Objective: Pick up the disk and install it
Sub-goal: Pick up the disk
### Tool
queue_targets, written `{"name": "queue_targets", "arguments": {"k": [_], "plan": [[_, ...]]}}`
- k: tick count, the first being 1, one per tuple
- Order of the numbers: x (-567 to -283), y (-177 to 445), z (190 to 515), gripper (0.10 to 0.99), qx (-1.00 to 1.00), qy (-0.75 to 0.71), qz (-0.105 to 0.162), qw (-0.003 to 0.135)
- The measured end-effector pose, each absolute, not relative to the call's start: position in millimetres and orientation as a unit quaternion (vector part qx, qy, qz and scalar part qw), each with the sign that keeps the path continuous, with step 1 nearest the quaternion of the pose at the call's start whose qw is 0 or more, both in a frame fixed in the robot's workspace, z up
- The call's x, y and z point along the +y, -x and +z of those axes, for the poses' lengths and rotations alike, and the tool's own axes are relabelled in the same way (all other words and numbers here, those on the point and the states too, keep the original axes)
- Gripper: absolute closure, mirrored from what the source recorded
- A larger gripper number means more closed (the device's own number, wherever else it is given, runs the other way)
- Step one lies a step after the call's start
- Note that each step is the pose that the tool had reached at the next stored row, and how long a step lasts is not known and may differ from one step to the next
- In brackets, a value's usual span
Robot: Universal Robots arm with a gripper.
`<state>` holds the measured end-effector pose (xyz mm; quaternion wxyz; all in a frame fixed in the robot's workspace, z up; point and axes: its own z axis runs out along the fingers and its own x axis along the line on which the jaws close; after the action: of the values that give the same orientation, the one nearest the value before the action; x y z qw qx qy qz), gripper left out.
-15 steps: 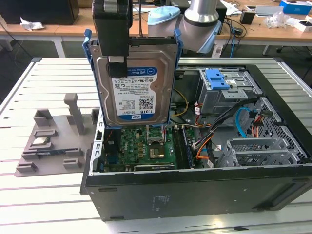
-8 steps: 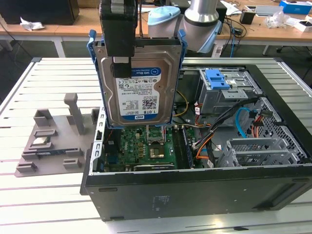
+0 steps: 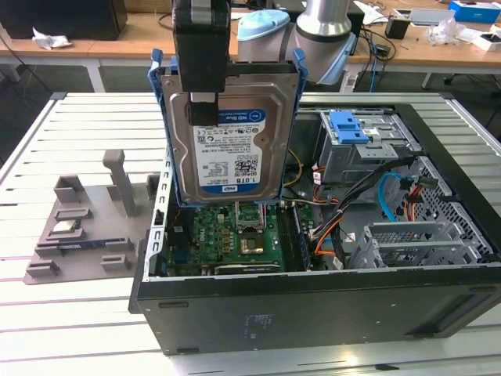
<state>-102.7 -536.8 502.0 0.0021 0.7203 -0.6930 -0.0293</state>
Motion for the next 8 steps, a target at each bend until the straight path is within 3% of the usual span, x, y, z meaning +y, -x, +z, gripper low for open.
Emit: {"name": "queue_targets", "arguments": {"k": [8], "plan": [[-536.8,95.6,501.2,0.718,-0.693,-0.72,-0.029,0.002]]}}
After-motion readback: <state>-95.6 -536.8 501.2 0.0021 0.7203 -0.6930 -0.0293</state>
